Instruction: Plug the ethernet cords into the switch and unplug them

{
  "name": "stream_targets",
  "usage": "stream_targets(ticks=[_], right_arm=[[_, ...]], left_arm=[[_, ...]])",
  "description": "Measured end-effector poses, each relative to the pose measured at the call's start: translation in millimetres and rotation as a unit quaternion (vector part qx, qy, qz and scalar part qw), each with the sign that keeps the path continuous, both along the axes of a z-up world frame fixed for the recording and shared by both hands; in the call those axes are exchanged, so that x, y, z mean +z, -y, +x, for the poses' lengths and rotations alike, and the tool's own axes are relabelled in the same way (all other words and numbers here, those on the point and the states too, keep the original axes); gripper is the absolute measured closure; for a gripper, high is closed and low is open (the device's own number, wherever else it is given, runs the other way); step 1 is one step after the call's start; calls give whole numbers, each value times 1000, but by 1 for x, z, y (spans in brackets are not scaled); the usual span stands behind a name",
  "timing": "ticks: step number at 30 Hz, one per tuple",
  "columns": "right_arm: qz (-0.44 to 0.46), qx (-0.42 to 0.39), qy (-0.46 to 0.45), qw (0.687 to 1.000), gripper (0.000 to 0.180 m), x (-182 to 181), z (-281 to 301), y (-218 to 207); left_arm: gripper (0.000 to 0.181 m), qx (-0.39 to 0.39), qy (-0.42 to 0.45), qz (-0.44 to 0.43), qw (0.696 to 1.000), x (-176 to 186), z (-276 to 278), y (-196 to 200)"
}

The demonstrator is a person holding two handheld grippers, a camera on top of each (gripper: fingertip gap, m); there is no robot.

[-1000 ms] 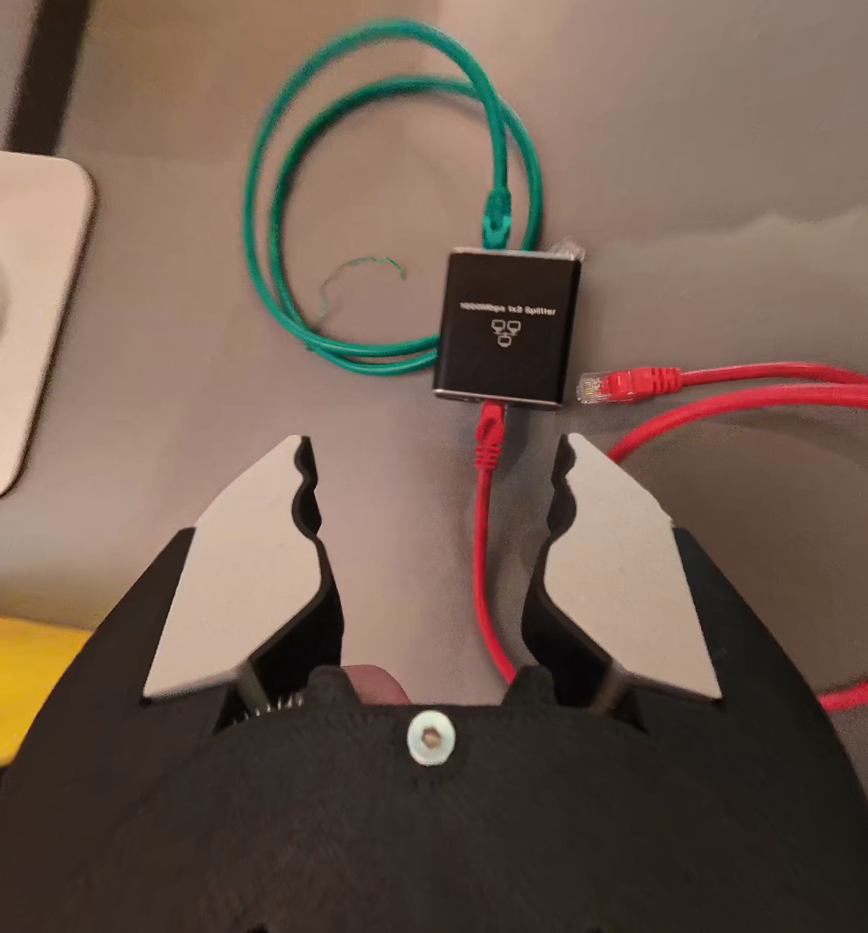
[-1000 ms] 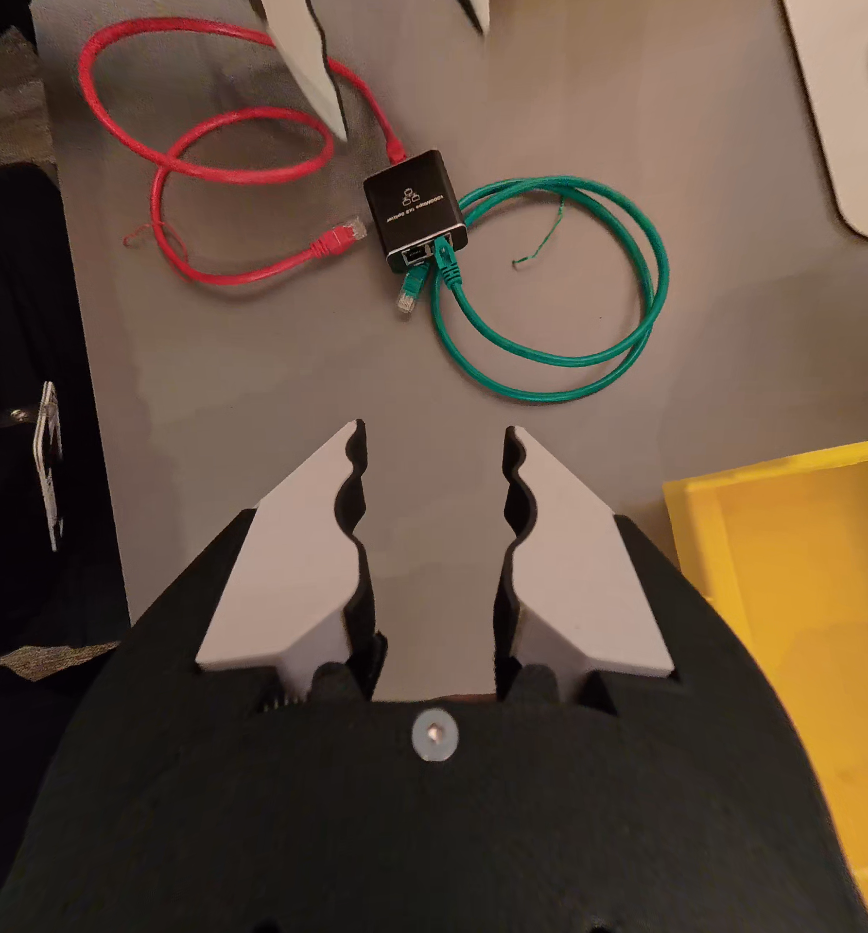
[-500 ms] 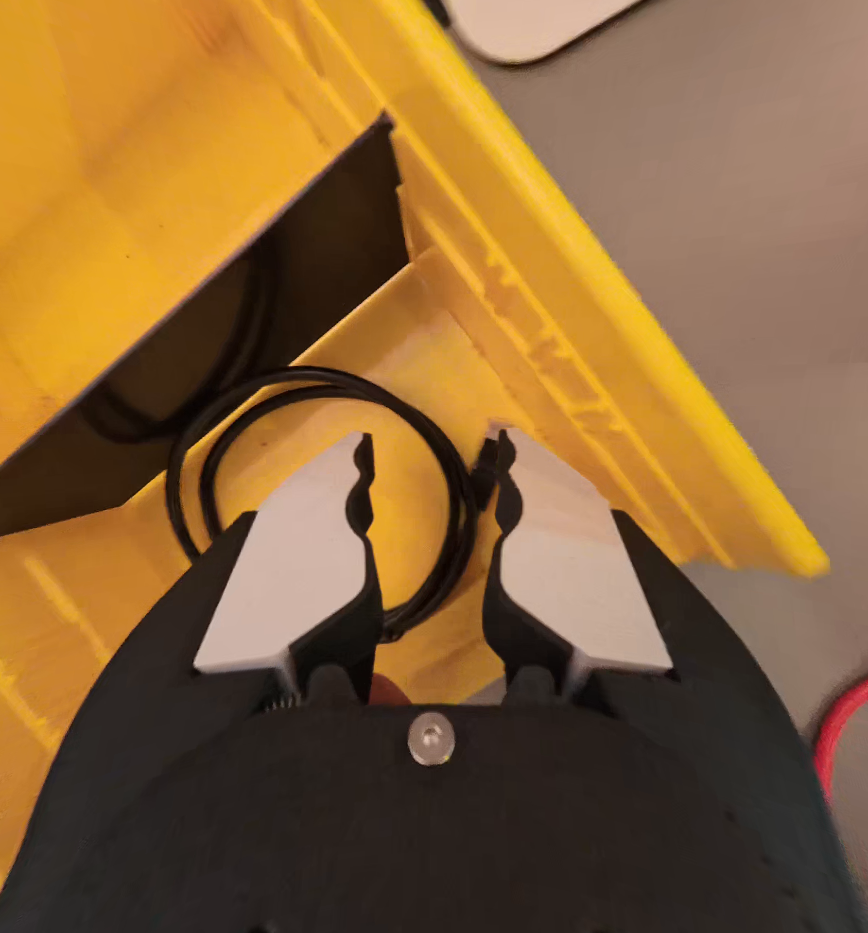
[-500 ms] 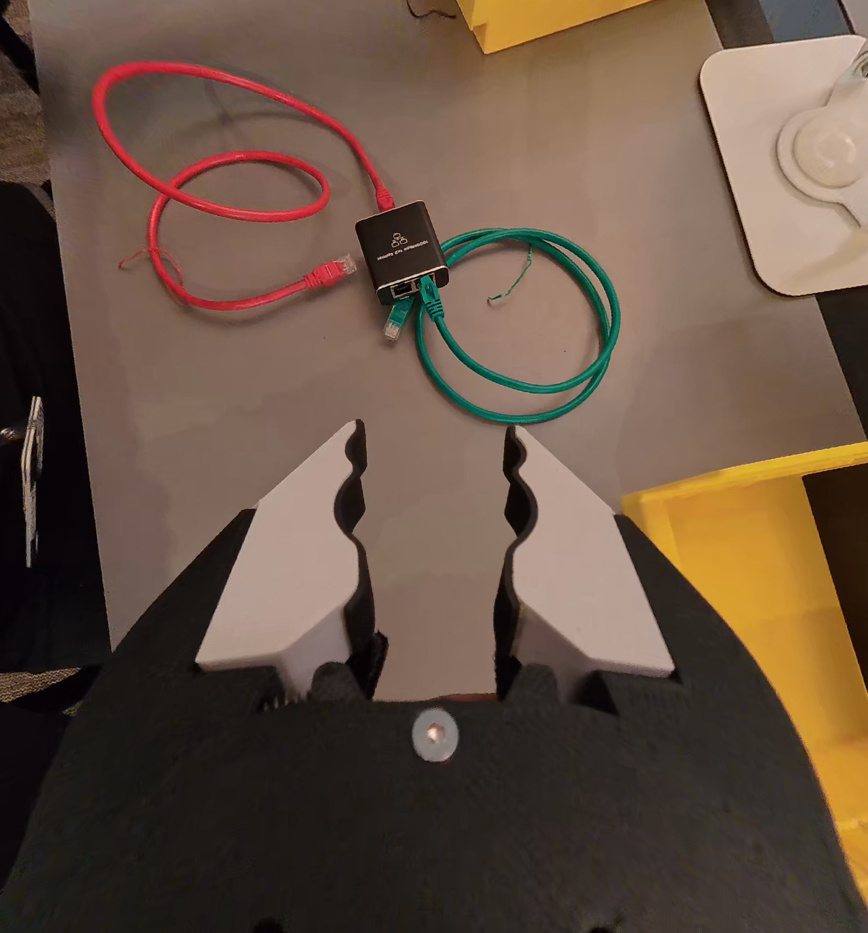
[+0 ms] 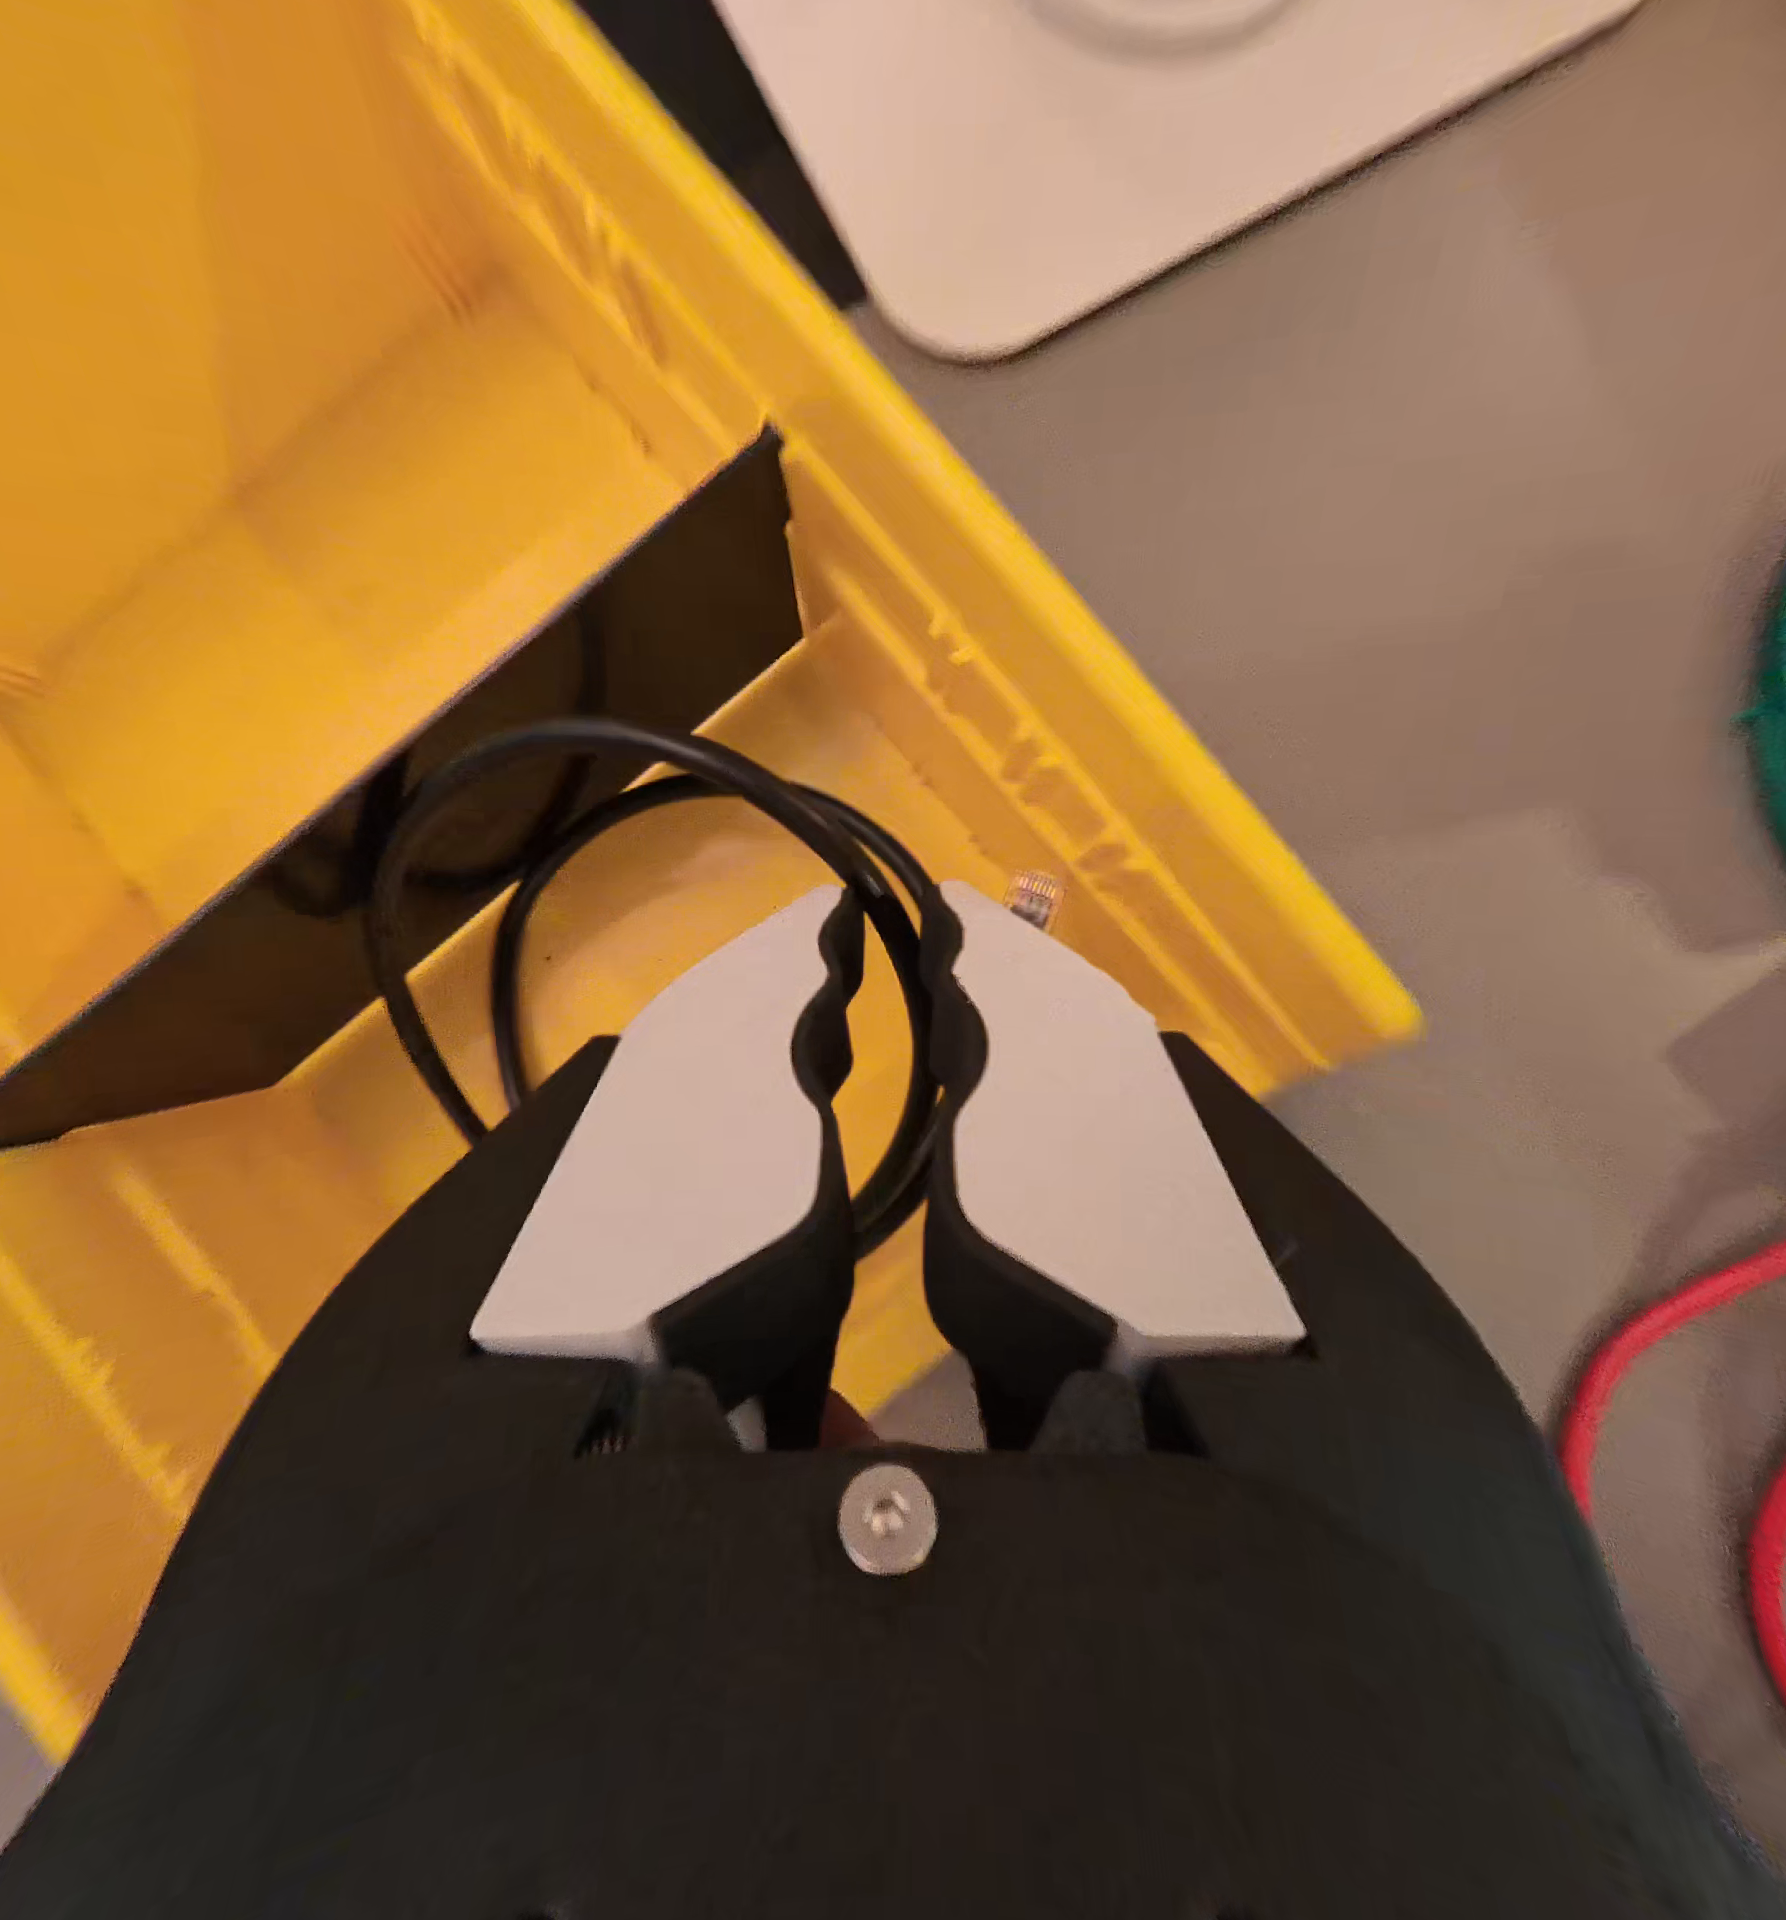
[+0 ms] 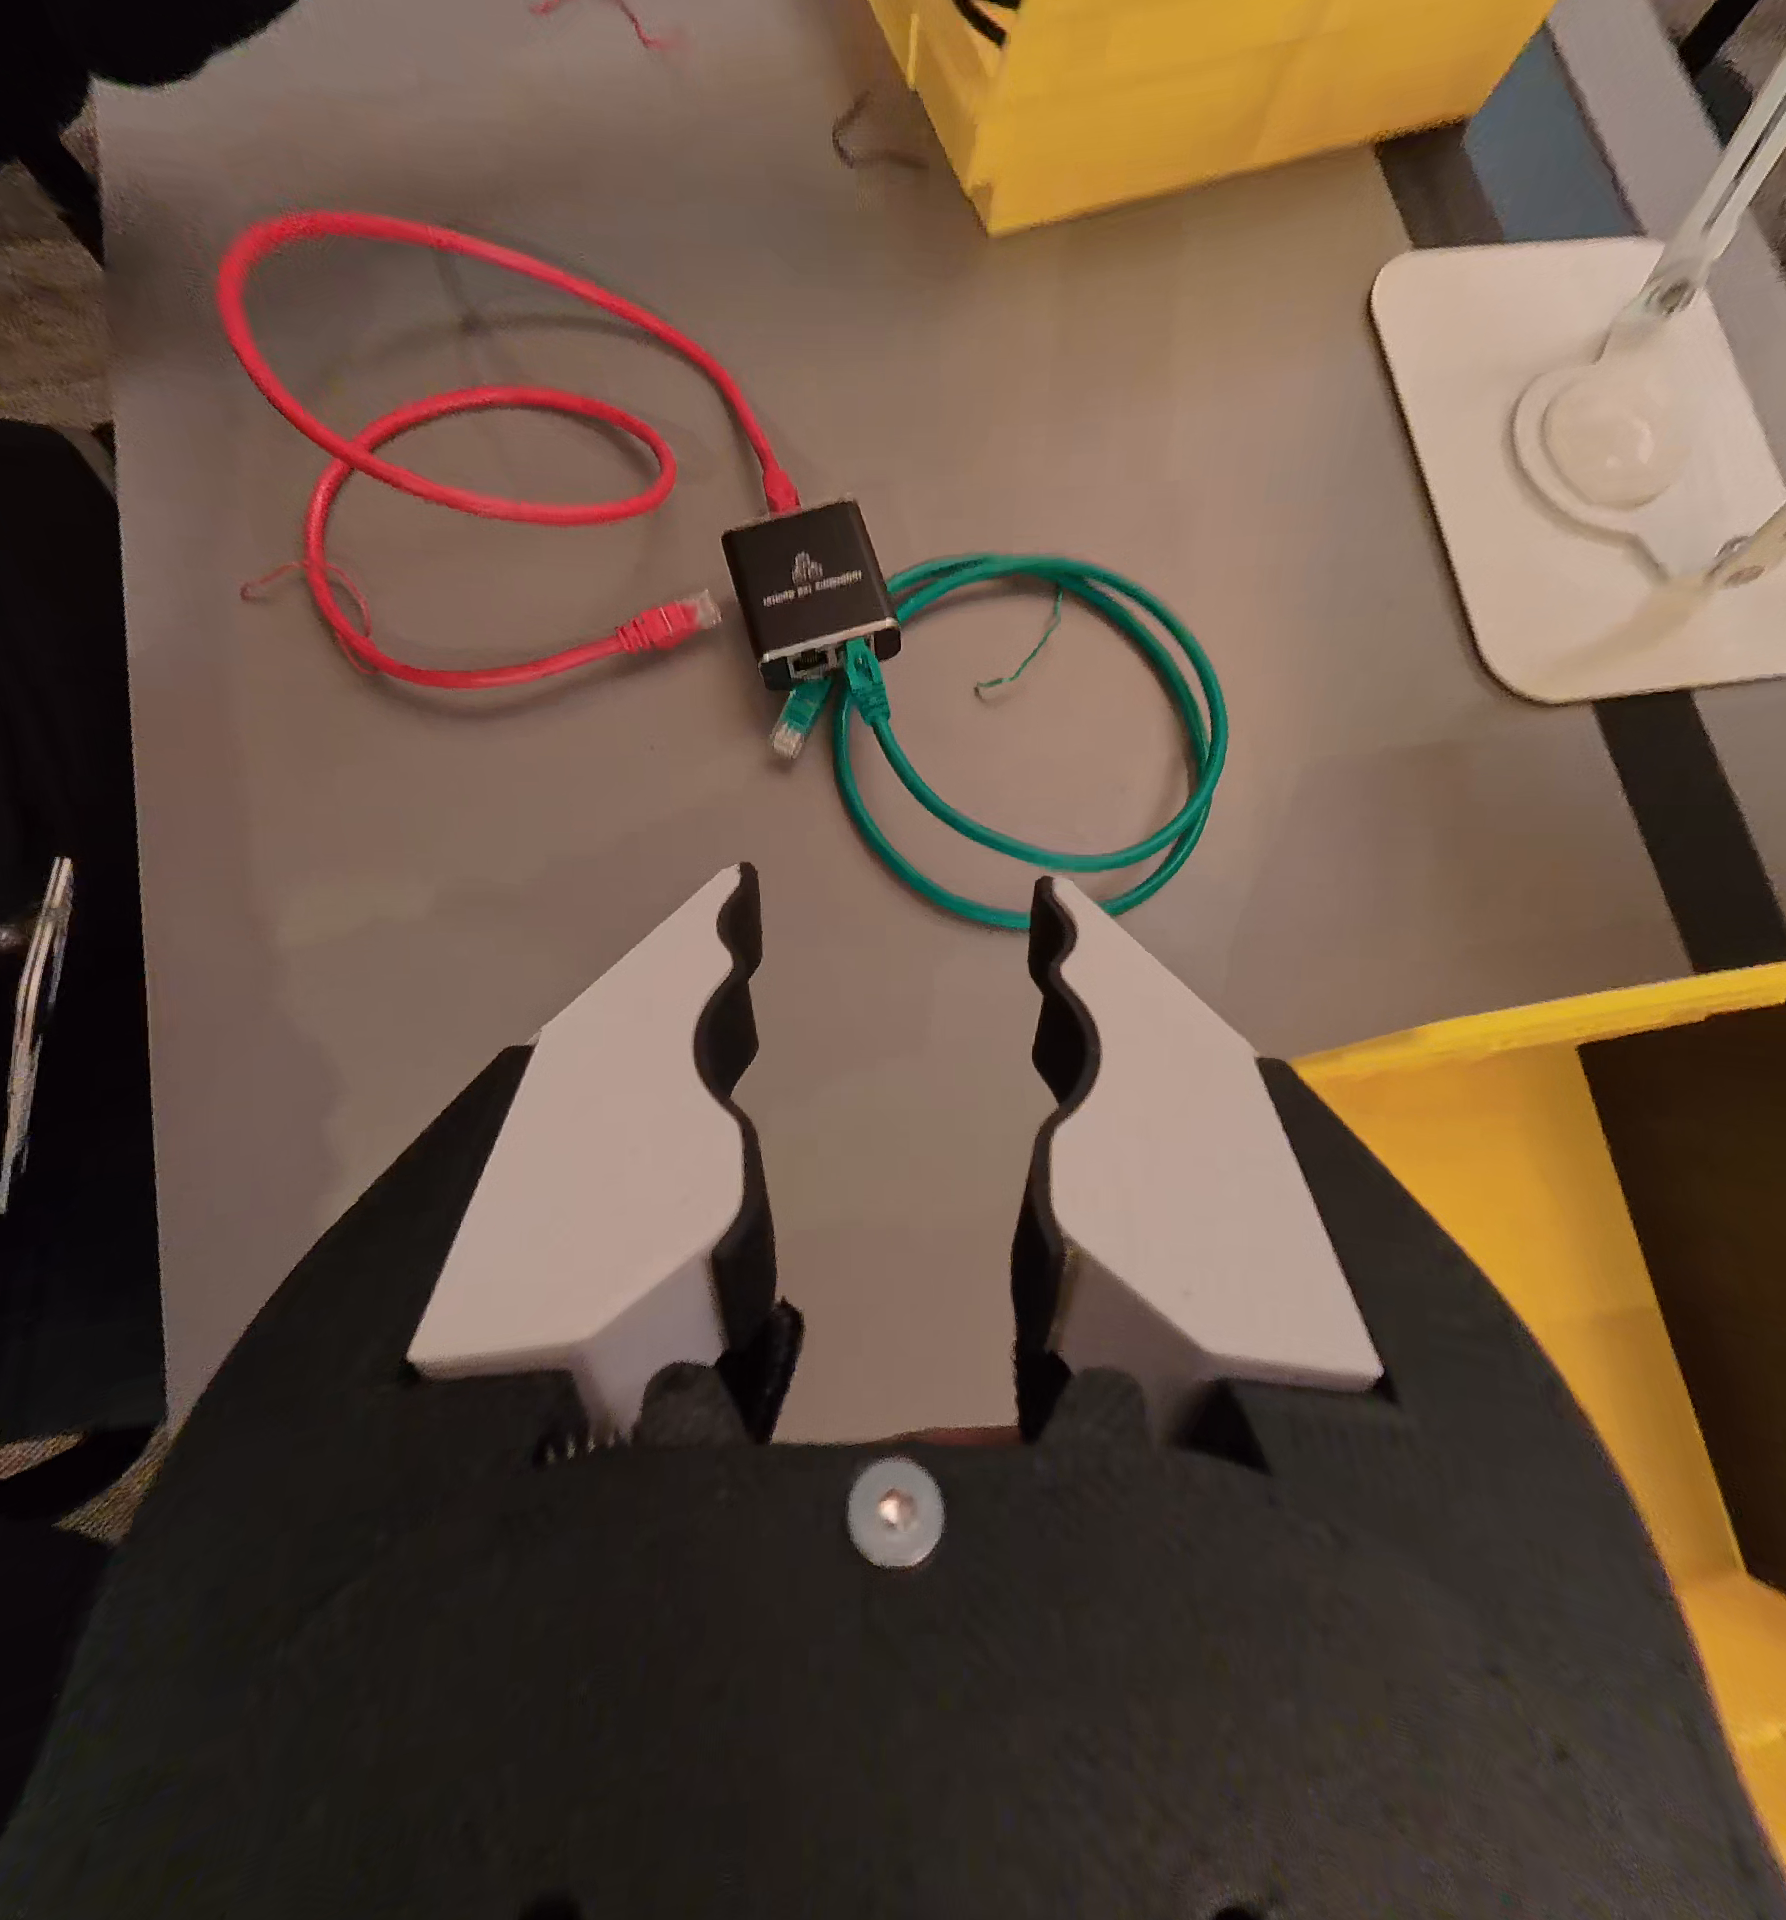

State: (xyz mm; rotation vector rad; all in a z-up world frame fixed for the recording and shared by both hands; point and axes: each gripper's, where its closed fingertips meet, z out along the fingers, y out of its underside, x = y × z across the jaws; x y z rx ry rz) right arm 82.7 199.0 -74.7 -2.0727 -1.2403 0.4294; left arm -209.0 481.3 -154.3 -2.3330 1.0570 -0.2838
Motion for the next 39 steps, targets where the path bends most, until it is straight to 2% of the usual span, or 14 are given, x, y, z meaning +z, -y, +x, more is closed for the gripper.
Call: stream_targets(ticks=[1,5,10,13,18,21,24,26,27,30,32,35,37,39], right_arm=[[9,4,-8,1000,130,5,-3,-1],[57,37,-38,997,131,26,-30,-4],[126,49,-74,988,129,51,-79,-22],[162,54,-130,977,128,65,-115,-32],[188,42,-259,946,120,83,-158,-46],[225,55,-311,922,112,96,-173,-42],[400,44,-263,877,119,119,-177,-37],[468,42,-188,862,114,120,-184,-36],[484,42,-147,861,114,114,-188,-39],[516,29,-95,851,167,106,-191,-44],[490,26,-107,865,171,103,-190,-45],[398,46,-168,901,172,100,-187,-40],[288,69,-257,920,173,102,-186,-33],[198,65,-363,908,173,113,-178,-31]], left_arm=[[172,-4,19,21,1000,16,0,4],[176,-60,128,124,982,99,7,31],[176,-164,280,219,920,199,25,98],[176,-202,366,224,880,237,40,144],[176,-285,521,193,781,271,66,221],[176,-307,589,172,727,280,75,251],[176,-297,651,127,687,282,84,265],[176,-306,670,80,671,277,97,276],[176,-298,680,71,667,274,102,278],[176,-289,693,47,659,268,119,284],[174,-265,692,55,669,266,122,276],[169,-204,665,94,713,261,116,245],[165,-205,608,121,758,248,117,236],[157,-235,546,146,791,234,122,239]])
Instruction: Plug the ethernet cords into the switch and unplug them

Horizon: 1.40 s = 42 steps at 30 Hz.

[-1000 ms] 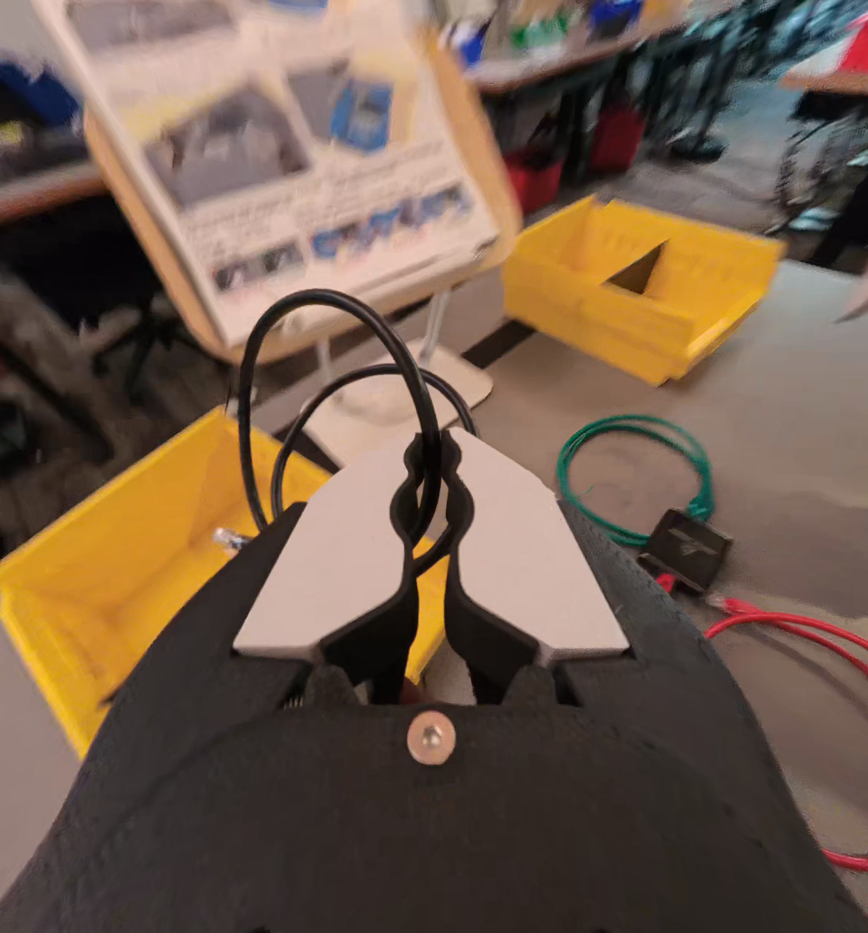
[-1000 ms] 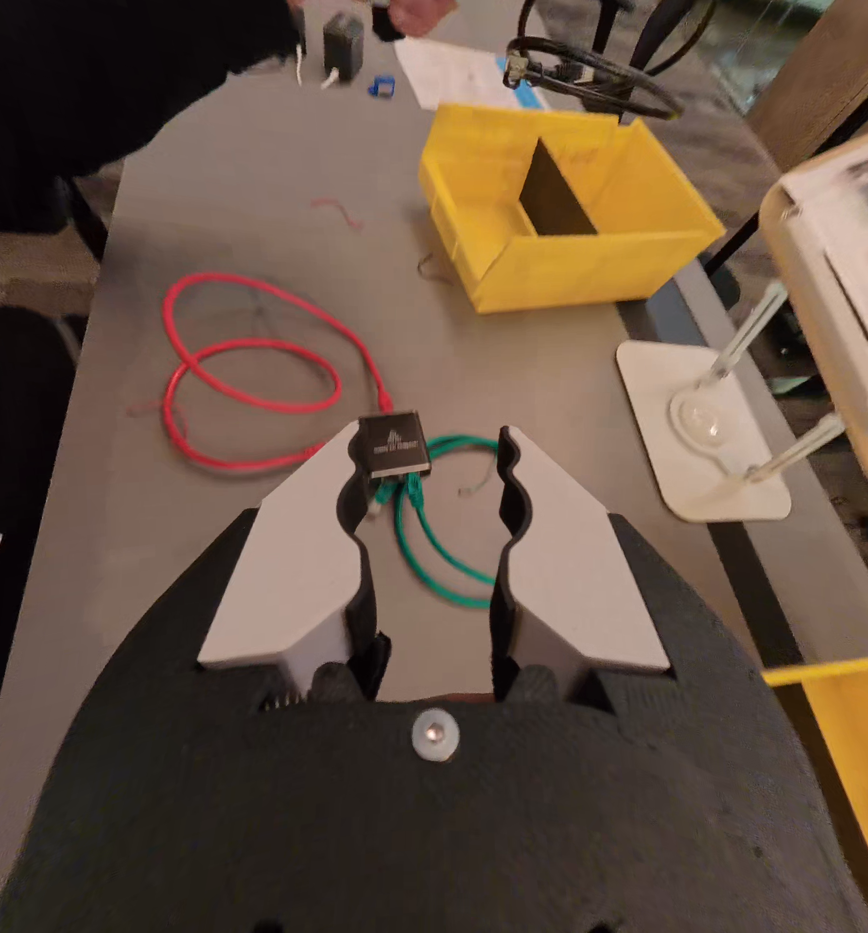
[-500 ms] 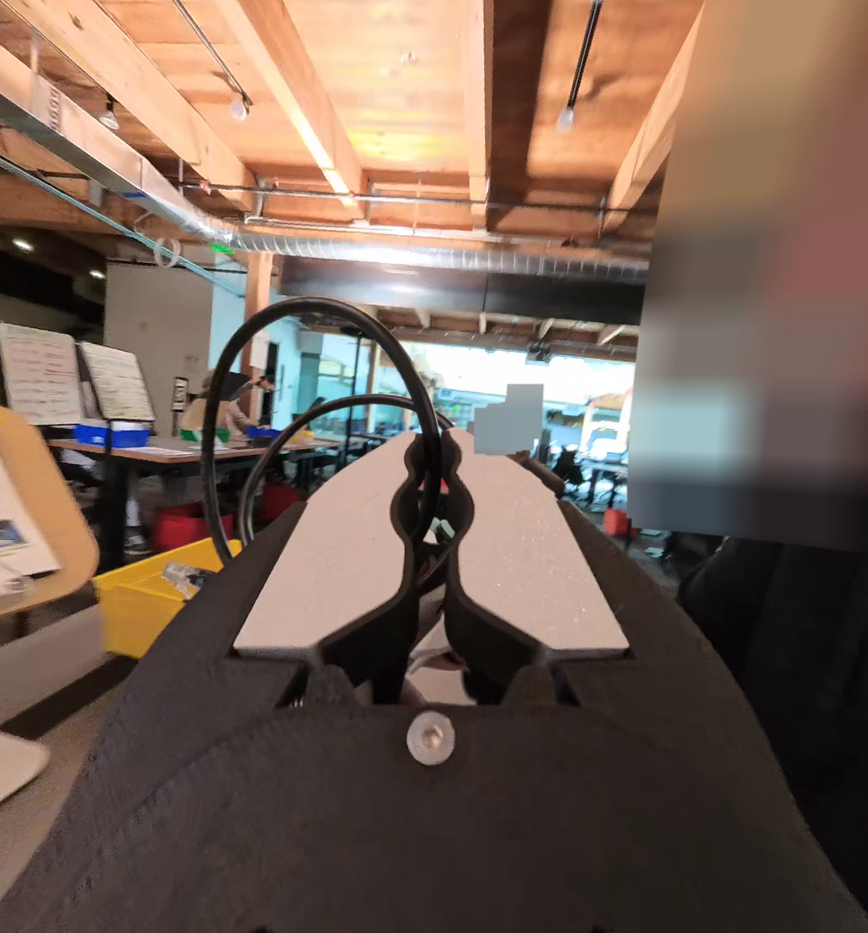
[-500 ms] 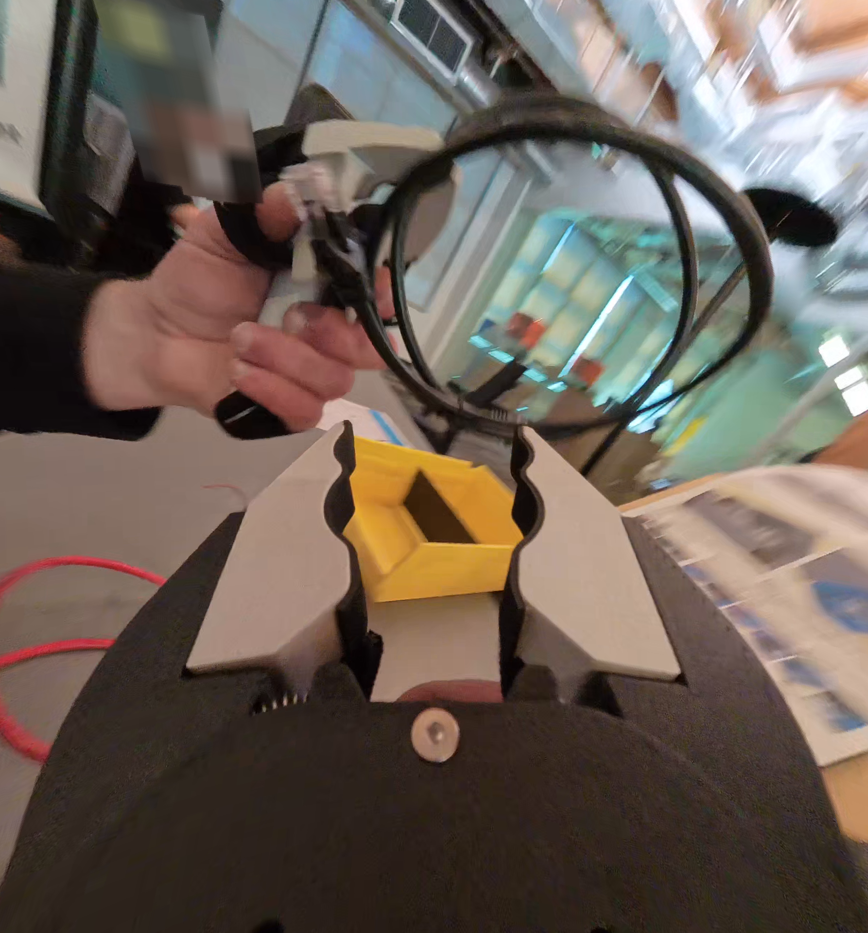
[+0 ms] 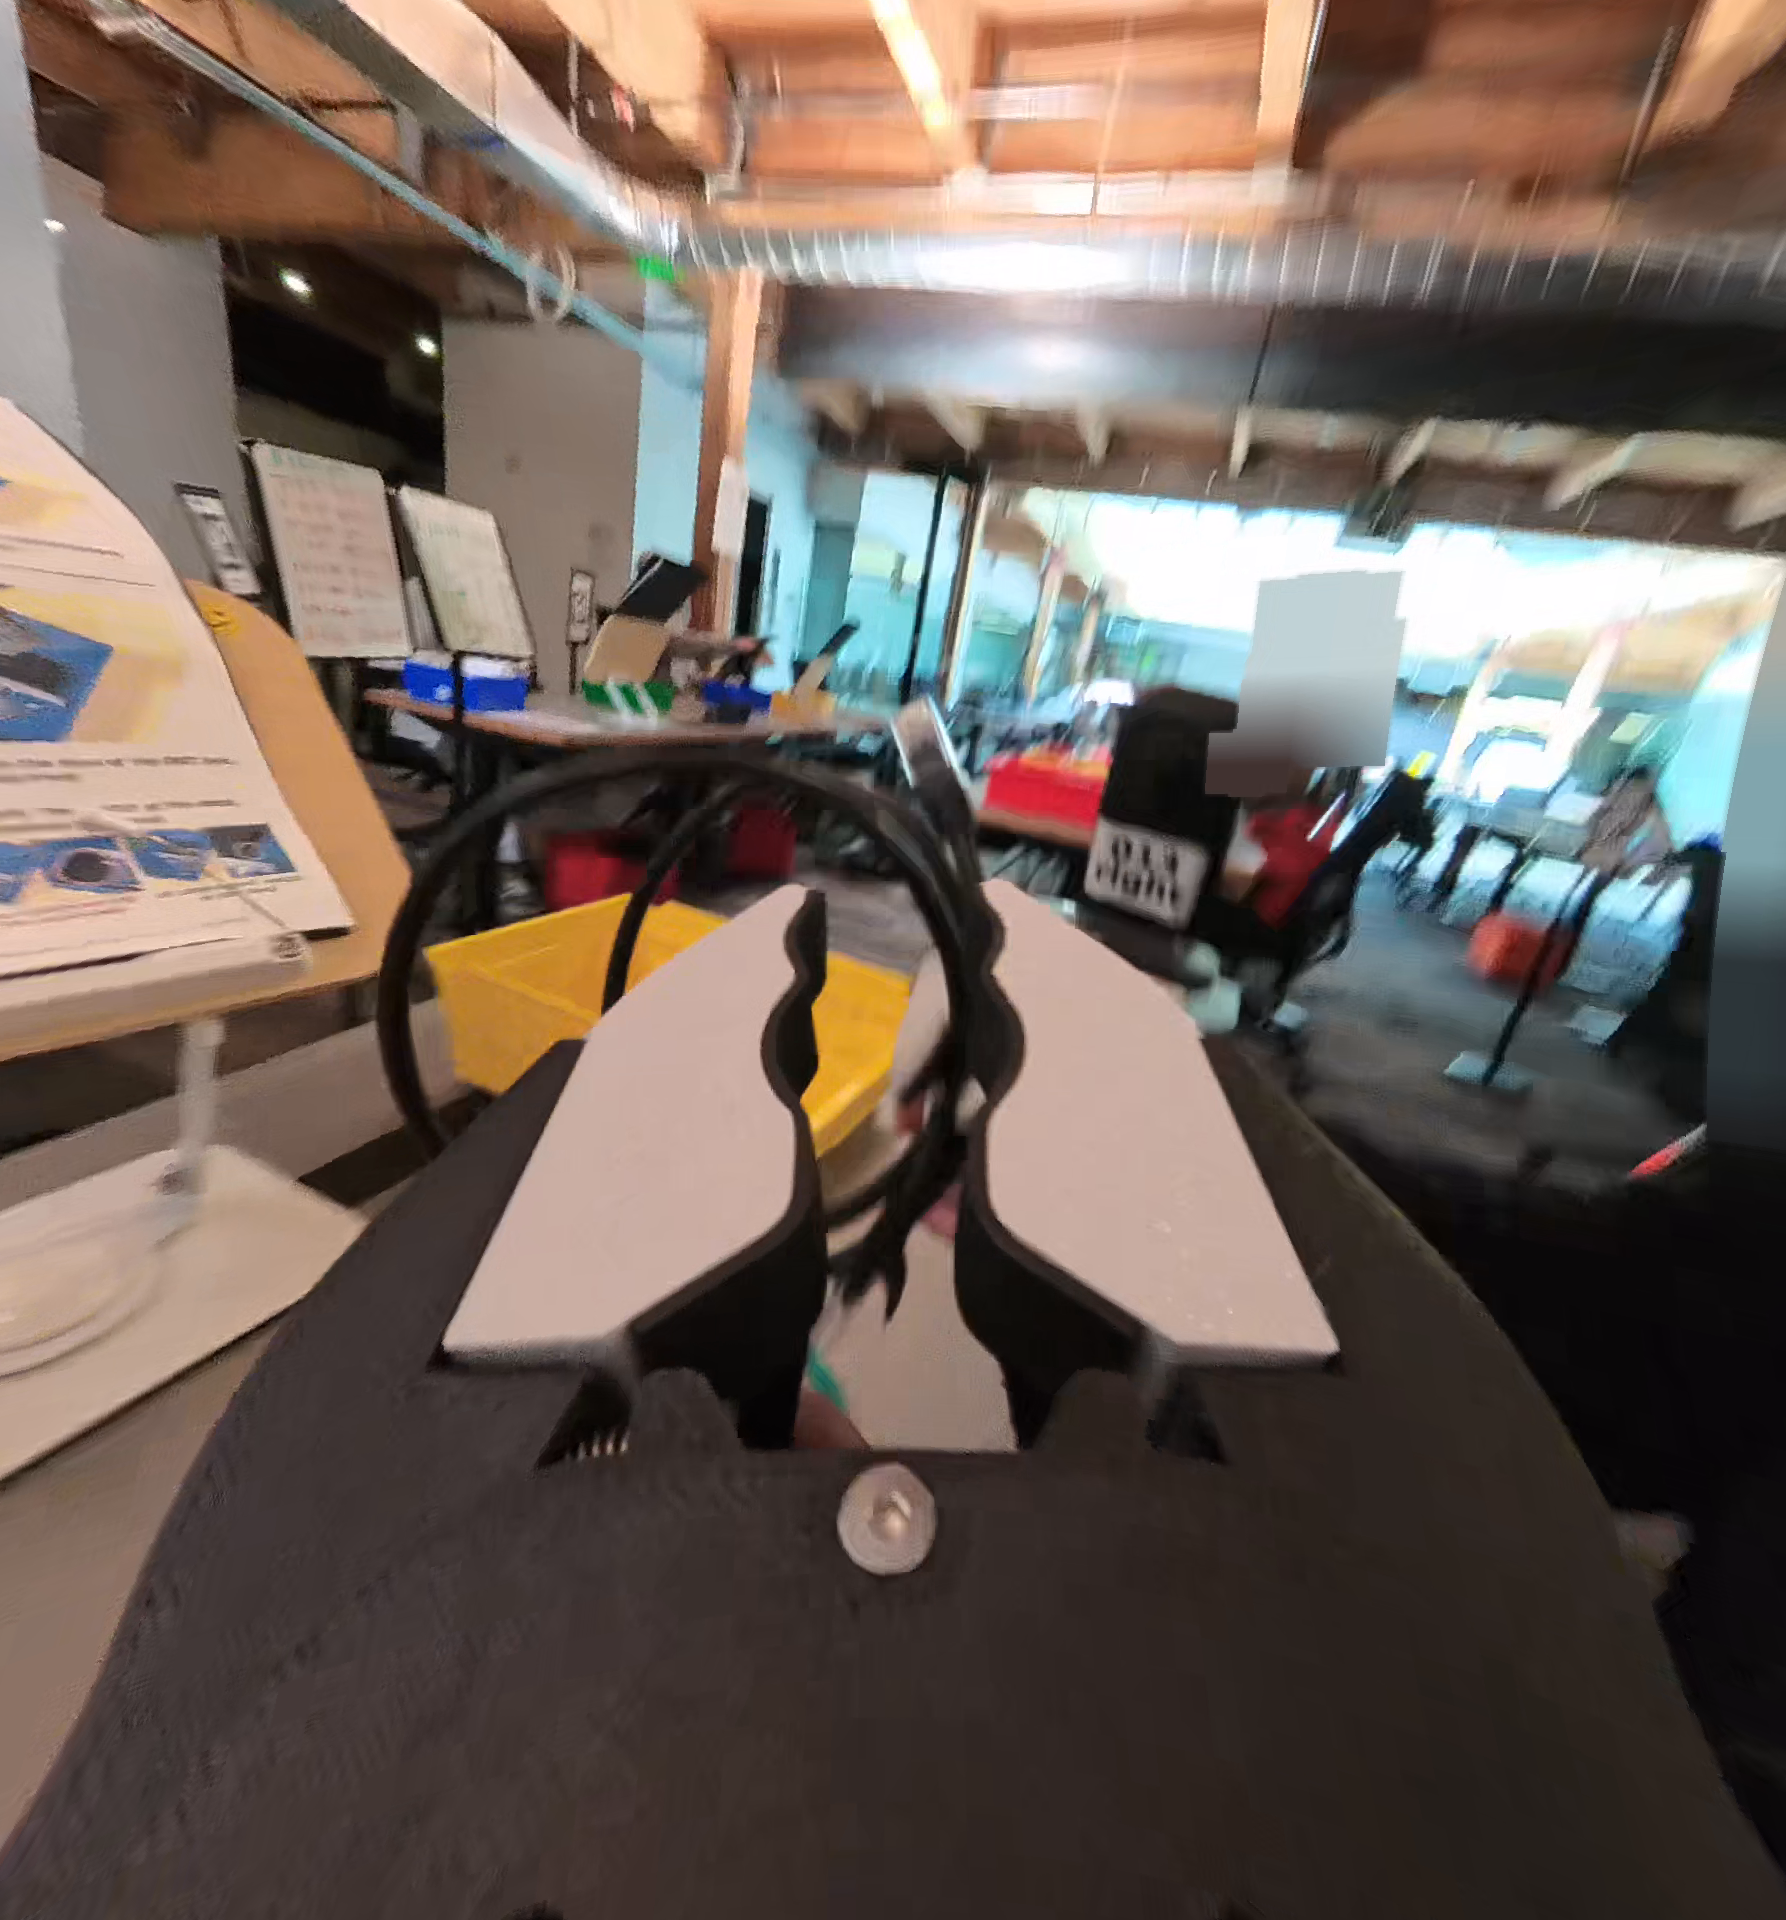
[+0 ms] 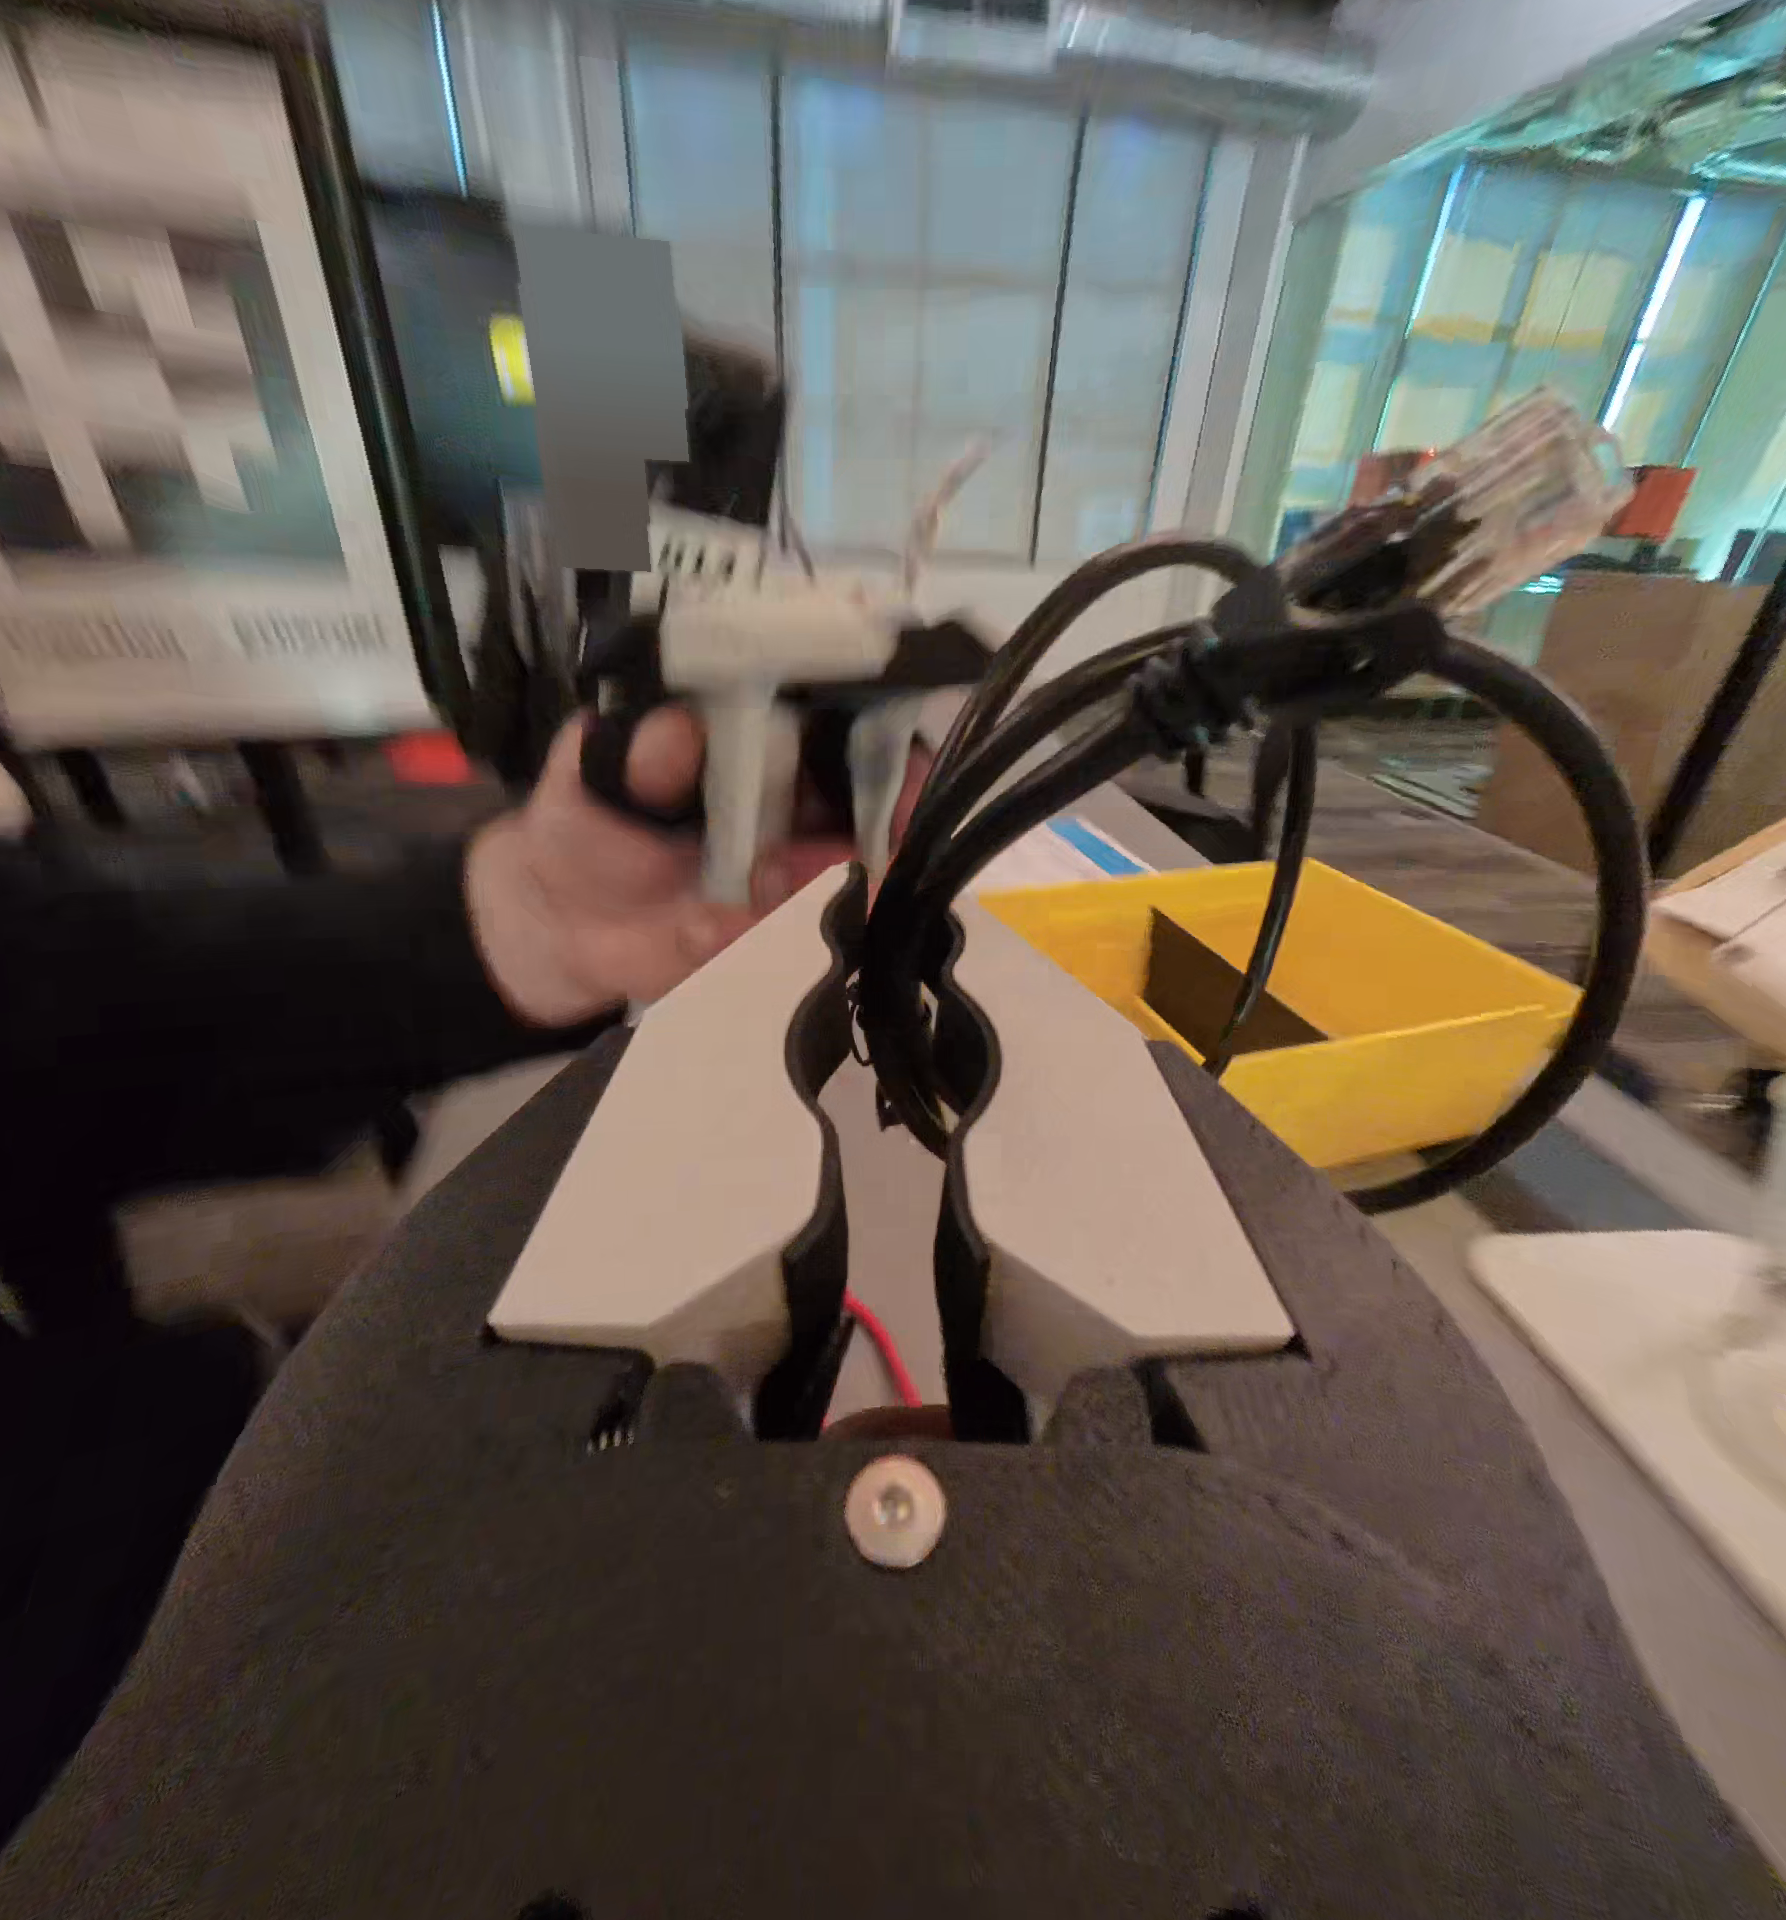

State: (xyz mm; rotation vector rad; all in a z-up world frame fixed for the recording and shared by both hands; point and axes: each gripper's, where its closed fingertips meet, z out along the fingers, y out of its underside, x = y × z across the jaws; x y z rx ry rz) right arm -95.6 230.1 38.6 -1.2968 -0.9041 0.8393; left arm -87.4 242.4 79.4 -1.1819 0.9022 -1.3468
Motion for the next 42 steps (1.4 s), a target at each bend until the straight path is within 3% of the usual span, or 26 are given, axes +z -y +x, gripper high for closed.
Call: stream_targets(ticks=[3,7,10,12,13,14,16,17,19,23,29,42], right_arm=[[-71,43,-156,984,174,28,21,-3],[-117,74,-221,965,173,38,33,-4],[-141,104,-238,955,174,39,28,0],[-148,120,-232,954,173,38,20,5],[-149,119,-229,954,173,38,18,5],[-148,111,-219,958,167,37,16,4],[-146,80,-180,969,128,32,17,-1],[-136,67,-177,973,128,33,22,-4],[-123,72,-220,965,143,46,39,-3],[-133,83,-270,950,155,58,60,-4],[-120,90,-278,949,173,68,57,4],[-94,113,-328,933,176,87,65,15]], left_arm=[[139,18,-89,98,991,-24,12,10],[125,40,-138,177,974,-38,30,21],[145,117,-190,270,937,-47,39,14],[167,131,-208,278,929,-51,42,12],[168,141,-206,280,927,-51,41,10],[169,142,-197,282,928,-50,40,11],[170,153,-183,280,930,-46,36,9],[170,158,-181,286,928,-44,33,7],[171,154,-179,311,921,-41,31,10],[171,151,-190,346,906,-45,35,16],[171,135,-190,368,900,-51,42,25],[167,106,-120,339,927,-28,41,42]])
